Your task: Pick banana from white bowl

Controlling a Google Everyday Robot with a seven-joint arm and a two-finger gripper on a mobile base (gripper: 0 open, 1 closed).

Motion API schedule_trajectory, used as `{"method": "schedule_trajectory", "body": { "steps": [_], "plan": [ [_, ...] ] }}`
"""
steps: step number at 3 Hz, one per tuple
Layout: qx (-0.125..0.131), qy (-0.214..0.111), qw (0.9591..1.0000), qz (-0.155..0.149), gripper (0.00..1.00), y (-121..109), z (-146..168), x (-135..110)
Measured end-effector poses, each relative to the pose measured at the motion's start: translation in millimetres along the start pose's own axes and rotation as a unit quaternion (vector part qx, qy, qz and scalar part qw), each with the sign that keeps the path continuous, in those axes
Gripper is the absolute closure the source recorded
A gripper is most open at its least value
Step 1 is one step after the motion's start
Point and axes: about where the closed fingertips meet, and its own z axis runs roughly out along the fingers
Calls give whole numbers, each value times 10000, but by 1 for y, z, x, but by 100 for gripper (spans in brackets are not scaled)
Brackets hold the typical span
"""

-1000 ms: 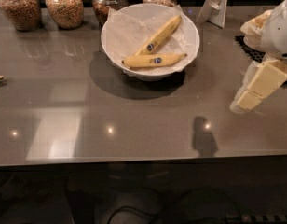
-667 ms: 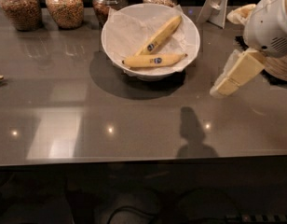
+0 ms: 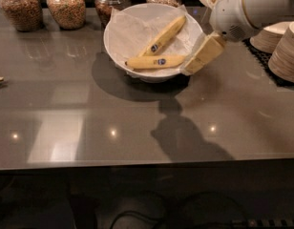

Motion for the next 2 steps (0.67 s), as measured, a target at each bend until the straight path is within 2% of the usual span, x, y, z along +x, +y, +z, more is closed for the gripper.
{"method": "schedule_trajectory", "body": {
  "steps": [1, 2],
  "plan": [
    [5, -286, 9995, -123, 0, -15, 38, -21],
    [6, -286, 9995, -125, 0, -15, 38, -21]
  ]
}}
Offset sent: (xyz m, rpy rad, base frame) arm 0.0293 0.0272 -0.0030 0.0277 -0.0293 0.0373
